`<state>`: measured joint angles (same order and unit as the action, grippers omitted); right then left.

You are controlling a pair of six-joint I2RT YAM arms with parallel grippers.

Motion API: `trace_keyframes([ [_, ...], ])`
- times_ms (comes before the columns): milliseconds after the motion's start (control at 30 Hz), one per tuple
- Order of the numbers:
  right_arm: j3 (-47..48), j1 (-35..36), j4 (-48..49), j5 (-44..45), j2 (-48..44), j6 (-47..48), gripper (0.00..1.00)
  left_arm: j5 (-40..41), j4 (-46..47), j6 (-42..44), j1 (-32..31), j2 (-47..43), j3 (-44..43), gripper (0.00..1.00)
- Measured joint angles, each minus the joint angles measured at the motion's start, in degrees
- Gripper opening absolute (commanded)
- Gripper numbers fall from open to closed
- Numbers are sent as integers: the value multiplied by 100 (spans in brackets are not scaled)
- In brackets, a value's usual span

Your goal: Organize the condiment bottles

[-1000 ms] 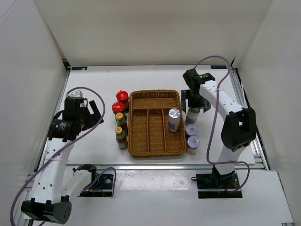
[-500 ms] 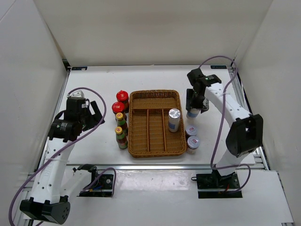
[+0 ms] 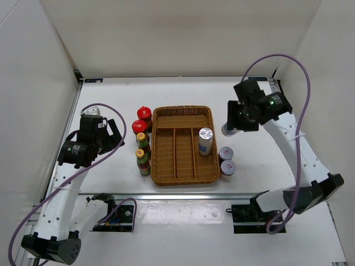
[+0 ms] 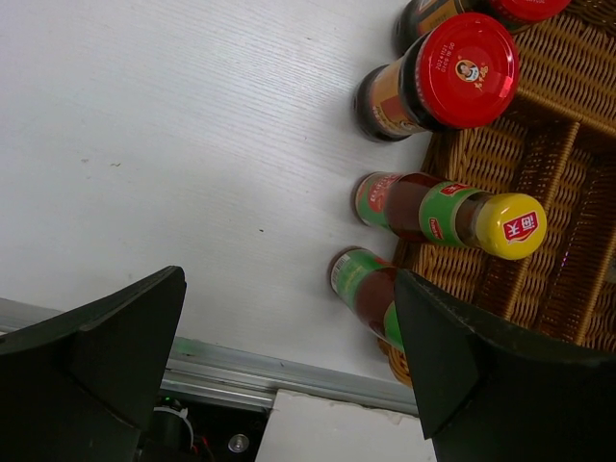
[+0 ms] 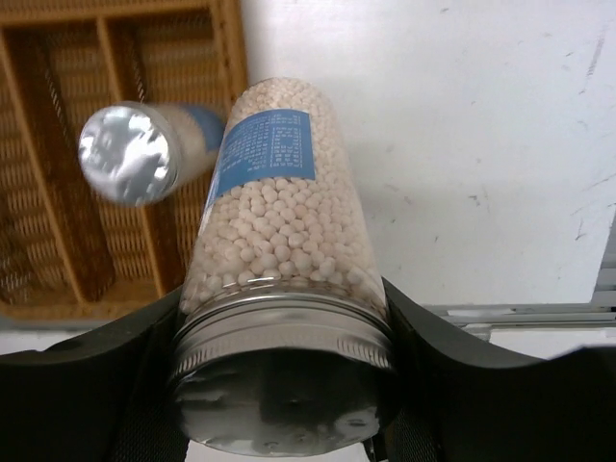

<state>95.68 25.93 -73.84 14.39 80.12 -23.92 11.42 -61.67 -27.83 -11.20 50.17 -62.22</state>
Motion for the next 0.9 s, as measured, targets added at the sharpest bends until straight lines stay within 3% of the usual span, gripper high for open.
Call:
trace_keyframes([
  [400, -1314, 1401, 243, -1165, -619, 35, 0, 72, 0, -57, -26, -59, 4, 100],
  [767, -1888, 2085, 769, -970, 175, 31, 0, 127, 0, -79, -26, -79, 4, 100],
  [900, -2404, 2083, 935, -763, 243, 9, 16, 125, 0, -87, -26, -79, 4, 100],
])
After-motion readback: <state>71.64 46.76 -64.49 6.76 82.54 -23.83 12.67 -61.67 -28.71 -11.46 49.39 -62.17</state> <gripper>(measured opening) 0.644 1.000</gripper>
